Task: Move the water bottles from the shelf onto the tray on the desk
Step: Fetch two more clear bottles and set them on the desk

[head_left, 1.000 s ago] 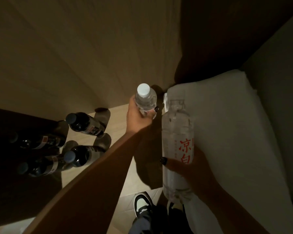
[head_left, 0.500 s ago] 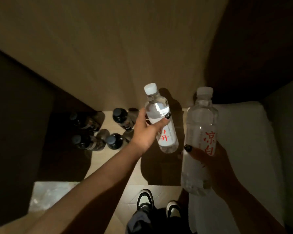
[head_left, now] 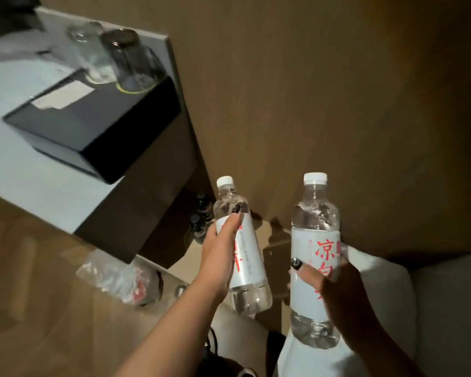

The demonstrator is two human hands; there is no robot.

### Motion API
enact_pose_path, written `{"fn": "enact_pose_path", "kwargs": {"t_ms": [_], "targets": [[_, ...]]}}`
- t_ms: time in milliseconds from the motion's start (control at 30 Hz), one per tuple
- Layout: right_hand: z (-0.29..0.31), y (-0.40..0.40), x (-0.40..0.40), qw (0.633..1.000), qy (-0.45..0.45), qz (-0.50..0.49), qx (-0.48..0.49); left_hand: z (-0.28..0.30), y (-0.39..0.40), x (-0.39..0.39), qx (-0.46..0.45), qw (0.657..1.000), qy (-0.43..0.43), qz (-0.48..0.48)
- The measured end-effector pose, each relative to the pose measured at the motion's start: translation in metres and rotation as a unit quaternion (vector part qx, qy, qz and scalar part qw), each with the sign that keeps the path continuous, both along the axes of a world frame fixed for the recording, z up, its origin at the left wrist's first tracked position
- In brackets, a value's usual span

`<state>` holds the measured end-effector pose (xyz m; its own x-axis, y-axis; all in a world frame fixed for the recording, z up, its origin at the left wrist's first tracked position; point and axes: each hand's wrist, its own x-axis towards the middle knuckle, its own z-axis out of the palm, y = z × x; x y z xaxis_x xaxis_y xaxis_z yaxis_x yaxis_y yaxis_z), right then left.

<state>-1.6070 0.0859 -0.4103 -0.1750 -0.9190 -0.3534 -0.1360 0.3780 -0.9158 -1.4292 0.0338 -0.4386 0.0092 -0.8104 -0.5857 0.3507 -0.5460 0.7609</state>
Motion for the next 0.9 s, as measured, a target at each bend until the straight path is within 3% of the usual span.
{"fn": "enact_pose_path", "kwargs": {"t_ms": [233,300,433,533,667,900], "targets": [[0.053,0.009,0.043,0.992,-0.074,0.079,0.07,0.068,0.046,0.048,0.029,0.991,0.126,0.025],[0.066,0.013,0.058,0.988,-0.067,0.12,0.064,0.084,0.056,0.063,0.01,0.994,0.102,0.042],[0.094,0.008,0.095,0.98,-0.053,0.186,0.041,0.108,0.067,0.093,-0.053,0.993,-0.056,0.085],[0.113,0.002,0.13,0.973,-0.047,0.223,0.029,0.121,0.071,0.123,-0.058,0.984,-0.117,0.119],[0.126,-0.004,0.182,0.967,-0.074,0.245,0.018,0.137,0.075,0.174,-0.052,0.98,-0.108,0.157],[0.132,-0.005,0.279,0.948,-0.178,0.239,0.113,0.145,0.084,0.284,-0.04,0.984,-0.064,0.159]]}}
